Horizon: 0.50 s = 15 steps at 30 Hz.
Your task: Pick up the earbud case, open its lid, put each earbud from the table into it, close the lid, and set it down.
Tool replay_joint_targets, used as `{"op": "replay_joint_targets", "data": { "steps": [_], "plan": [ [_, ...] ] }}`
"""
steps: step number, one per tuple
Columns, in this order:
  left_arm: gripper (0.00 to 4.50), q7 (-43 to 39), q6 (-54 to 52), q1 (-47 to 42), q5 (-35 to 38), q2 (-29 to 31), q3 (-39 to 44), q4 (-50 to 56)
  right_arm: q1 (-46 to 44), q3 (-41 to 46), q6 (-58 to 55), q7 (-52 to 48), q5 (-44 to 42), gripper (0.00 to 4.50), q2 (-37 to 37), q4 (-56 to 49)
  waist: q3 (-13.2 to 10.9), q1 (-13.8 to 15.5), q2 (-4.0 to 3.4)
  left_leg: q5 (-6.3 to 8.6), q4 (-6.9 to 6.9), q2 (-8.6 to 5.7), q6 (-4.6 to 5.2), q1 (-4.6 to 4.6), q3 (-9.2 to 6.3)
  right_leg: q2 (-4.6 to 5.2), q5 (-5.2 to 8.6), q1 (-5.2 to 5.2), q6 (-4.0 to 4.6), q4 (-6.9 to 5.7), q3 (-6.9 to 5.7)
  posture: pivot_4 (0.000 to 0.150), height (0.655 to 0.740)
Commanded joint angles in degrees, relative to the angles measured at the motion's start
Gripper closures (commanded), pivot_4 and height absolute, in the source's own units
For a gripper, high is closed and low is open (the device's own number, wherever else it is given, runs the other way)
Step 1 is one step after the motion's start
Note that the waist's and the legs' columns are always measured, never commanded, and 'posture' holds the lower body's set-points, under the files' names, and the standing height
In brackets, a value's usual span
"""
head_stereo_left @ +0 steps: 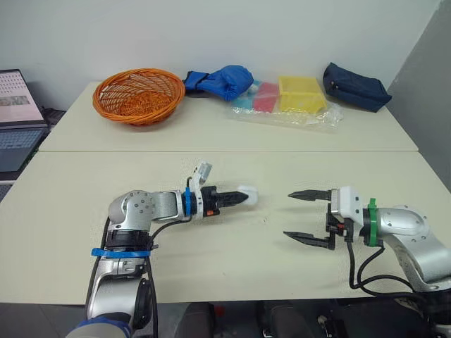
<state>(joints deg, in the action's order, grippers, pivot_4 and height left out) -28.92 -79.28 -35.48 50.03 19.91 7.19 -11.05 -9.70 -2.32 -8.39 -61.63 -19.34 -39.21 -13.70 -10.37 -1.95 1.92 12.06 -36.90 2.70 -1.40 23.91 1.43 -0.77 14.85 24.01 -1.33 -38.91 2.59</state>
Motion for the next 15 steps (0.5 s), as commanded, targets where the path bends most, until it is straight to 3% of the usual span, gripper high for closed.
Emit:
{"op": "replay_joint_targets", "data": {
  "steps": [1,3,10,15],
  "plan": [
    [3.74,1.8,-1.7,0.4,-1.5,-0.5,0.9,-1.1,-1.8,0.9,0.8,2.3,0.2,0.03,1.1,-0.1,0.0,0.0,0.0,0.0,-0.01,0.0,0.0,0.0,0.01,0.01,0.0,0.0,0.0,-0.02,0.02,0.15,0.74],
    [3.74,1.9,-2.1,0.9,-2.1,-0.5,0.6,-0.6,-2.6,1.1,0.5,2.7,0.1,0.03,1.4,0.5,0.0,0.0,-0.01,0.0,-0.03,0.0,-0.01,-0.02,0.04,0.02,-0.01,0.0,0.01,-0.03,0.05,0.15,0.74],
    [1.52,3.9,-5.0,0.8,-2.2,1.3,5.0,1.4,-4.5,0.5,2.2,3.2,0.9,0.0,2.0,3.1,0.0,0.0,-0.01,0.0,-0.01,0.0,-0.01,-0.05,0.07,0.02,-0.01,0.0,0.02,-0.04,0.07,0.15,0.74],
    [0.01,2.5,-6.8,1.0,-1.9,8.3,9.0,3.3,-5.8,0.6,3.9,2.5,1.3,0.0,2.0,5.8,0.0,-0.4,-0.01,0.0,0.0,0.03,-0.01,-0.07,0.05,-0.01,-0.02,0.02,0.04,-0.07,0.08,0.15,0.74]
  ]
}}
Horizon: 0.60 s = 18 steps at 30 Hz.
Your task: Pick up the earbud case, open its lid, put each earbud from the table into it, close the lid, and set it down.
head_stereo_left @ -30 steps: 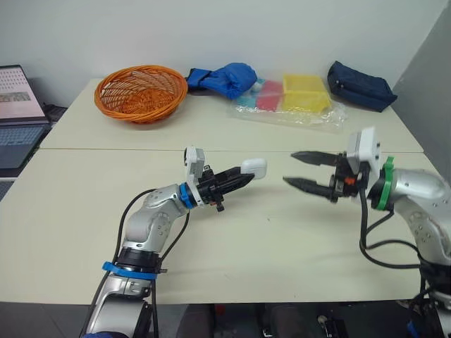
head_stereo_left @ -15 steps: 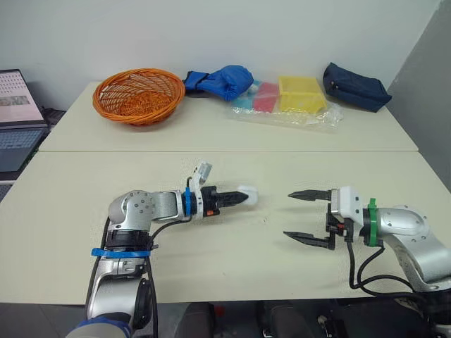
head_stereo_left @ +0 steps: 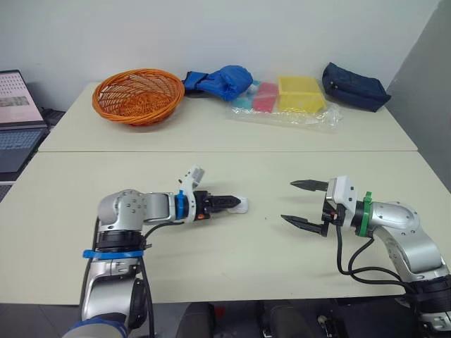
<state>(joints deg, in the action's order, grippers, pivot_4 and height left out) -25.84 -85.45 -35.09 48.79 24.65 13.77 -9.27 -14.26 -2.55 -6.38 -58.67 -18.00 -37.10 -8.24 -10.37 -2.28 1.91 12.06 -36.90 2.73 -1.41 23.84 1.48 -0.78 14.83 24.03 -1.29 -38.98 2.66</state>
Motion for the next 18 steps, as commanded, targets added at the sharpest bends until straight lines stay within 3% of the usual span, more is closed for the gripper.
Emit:
{"op": "replay_joint_targets", "data": {
  "steps": [1,2,4,9,12,18],
  "plan": [
    [0.01,-6.2,6.3,2.2,-2.1,7.0,0.4,4.3,-1.4,1.1,2.4,-0.8,0.0,0.0,-0.4,1.0,0.0,-0.2,0.0,0.0,0.0,0.0,0.0,-0.01,0.0,0.0,0.0,0.0,0.0,-0.01,-0.01,0.15,0.74],
    [0.01,-10.6,11.6,3.4,-3.3,9.6,-1.2,6.4,-1.6,1.2,2.8,-1.1,0.1,0.0,-0.6,1.5,0.0,-0.2,-0.01,0.0,0.01,0.0,-0.01,-0.01,0.02,0.0,0.0,0.01,0.0,-0.01,0.0,0.15,0.74],
    [0.01,-27.7,34.1,8.1,-9.9,16.2,-4.5,10.8,-2.0,2.2,2.9,-0.8,0.1,0.0,-1.2,2.1,0.0,-0.3,0.0,0.0,0.07,0.0,-0.02,0.0,0.07,0.03,0.03,0.04,0.07,0.01,0.03,0.15,0.74],
    [0.01,-36.8,44.5,11.4,-12.6,21.5,-4.0,8.4,-3.4,4.3,0.7,-1.6,-2.2,0.0,-2.7,1.3,0.0,0.9,-0.02,-0.01,0.16,-0.02,-0.06,0.04,0.14,0.4,0.35,0.05,0.58,0.04,-0.04,0.15,0.74],
    [0.01,-32.3,69.8,14.9,-28.4,22.2,-6.6,5.6,-0.9,3.3,-1.6,-4.1,-3.6,0.0,-4.9,-2.2,0.0,1.1,-0.01,0.0,0.17,-0.03,-0.05,0.08,0.17,0.66,0.41,0.03,0.45,0.07,-0.05,0.15,0.74],
    [0.01,-32.0,85.7,16.3,-33.5,19.1,-7.0,0.7,0.0,3.0,-2.3,-4.2,-3.8,0.0,-5.2,-3.3,0.0,1.1,0.02,0.01,0.16,-0.04,-0.03,0.16,0.25,0.91,0.24,0.04,0.08,0.14,-0.1,0.15,0.74]
  ]
}}
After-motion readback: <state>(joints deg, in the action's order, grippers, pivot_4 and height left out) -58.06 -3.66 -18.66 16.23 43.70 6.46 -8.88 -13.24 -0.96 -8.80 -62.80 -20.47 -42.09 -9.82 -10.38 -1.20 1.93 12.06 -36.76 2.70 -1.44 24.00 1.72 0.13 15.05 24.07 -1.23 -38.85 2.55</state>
